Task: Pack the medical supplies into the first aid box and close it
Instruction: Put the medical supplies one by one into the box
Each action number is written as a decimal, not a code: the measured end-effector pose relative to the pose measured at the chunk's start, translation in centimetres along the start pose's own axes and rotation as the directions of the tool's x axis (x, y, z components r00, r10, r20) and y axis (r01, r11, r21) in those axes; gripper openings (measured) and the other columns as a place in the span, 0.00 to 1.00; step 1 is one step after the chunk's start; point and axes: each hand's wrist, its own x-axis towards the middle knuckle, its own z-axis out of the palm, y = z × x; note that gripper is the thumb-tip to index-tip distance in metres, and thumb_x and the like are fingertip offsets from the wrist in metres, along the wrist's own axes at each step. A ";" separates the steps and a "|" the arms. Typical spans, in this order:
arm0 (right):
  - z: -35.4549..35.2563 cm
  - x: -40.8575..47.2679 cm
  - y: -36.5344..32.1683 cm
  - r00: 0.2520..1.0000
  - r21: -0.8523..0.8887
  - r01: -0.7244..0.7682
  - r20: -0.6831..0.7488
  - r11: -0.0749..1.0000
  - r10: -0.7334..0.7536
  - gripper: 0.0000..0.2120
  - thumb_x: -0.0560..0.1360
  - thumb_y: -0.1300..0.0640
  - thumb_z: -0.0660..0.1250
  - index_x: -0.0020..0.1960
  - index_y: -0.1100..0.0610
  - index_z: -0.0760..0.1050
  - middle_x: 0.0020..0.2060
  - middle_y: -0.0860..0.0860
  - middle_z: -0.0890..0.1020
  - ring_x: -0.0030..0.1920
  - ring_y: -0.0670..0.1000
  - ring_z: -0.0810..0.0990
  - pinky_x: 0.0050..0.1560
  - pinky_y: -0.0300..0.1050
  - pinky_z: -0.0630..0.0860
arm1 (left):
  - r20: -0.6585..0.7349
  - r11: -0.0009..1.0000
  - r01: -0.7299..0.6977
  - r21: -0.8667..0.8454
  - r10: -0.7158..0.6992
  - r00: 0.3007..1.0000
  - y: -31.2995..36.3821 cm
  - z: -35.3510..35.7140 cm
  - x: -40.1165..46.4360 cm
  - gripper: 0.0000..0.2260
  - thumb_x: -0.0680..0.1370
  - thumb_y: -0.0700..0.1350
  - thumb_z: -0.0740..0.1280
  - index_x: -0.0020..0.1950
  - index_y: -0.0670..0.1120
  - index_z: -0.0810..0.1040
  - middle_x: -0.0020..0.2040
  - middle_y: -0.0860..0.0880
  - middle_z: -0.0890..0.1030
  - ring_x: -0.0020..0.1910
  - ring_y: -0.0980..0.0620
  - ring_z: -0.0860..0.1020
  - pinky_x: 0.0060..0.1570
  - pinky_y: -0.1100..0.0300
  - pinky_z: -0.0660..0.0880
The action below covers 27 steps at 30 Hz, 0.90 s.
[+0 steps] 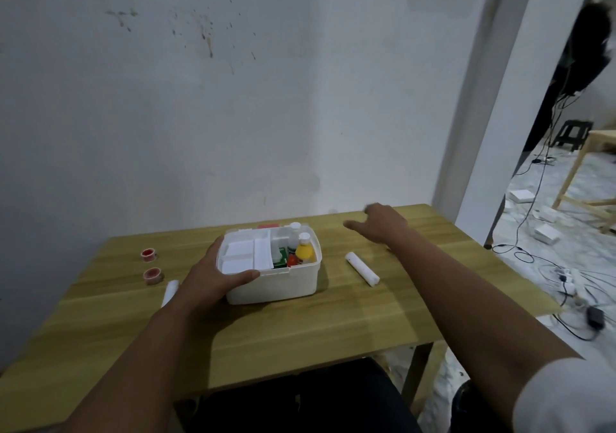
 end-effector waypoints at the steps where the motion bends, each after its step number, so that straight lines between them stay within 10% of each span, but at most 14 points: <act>1: 0.7 0.1 1.6 0.993 -0.037 -0.106 0.048 0.994 0.107 0.41 0.63 0.20 0.65 0.54 0.56 0.79 0.52 0.53 0.84 0.52 0.56 0.82 0.54 0.53 0.79 | -0.004 1.000 0.002 -0.001 -0.002 1.000 0.0 0.0 0.0 0.43 0.65 0.62 0.82 0.74 0.68 0.62 0.65 0.63 0.74 0.66 0.52 0.72 0.55 0.54 0.76; 5: 4.3 1.1 5.6 0.916 -0.166 -0.328 0.185 0.930 0.356 0.61 0.38 0.11 0.58 0.56 0.52 0.78 0.53 0.51 0.82 0.54 0.58 0.80 0.57 0.59 0.75 | 0.002 1.000 0.023 -0.003 -0.023 1.000 0.1 -0.1 0.0 0.46 0.62 0.66 0.82 0.75 0.67 0.63 0.68 0.61 0.75 0.66 0.53 0.74 0.62 0.47 0.77; 14: 5.4 -1.3 -0.1 0.984 -0.166 -0.104 0.126 0.981 0.125 0.11 0.71 0.46 0.65 0.44 0.54 0.75 0.40 0.50 0.81 0.41 0.53 0.81 0.50 0.50 0.78 | 0.003 0.997 0.041 0.061 -0.041 0.999 -0.1 -0.4 0.1 0.53 0.58 0.71 0.80 0.78 0.65 0.60 0.71 0.59 0.74 0.67 0.50 0.73 0.63 0.45 0.77; 27: 2.9 -0.9 -3.0 0.995 -0.001 0.025 0.099 1.000 -0.025 0.16 0.68 0.50 0.76 0.47 0.60 0.78 0.41 0.54 0.84 0.42 0.54 0.84 0.43 0.48 0.83 | -0.008 1.000 0.018 0.015 -0.018 1.000 1.0 -0.1 -0.6 0.42 0.64 0.62 0.81 0.72 0.69 0.61 0.61 0.67 0.72 0.63 0.53 0.72 0.49 0.59 0.74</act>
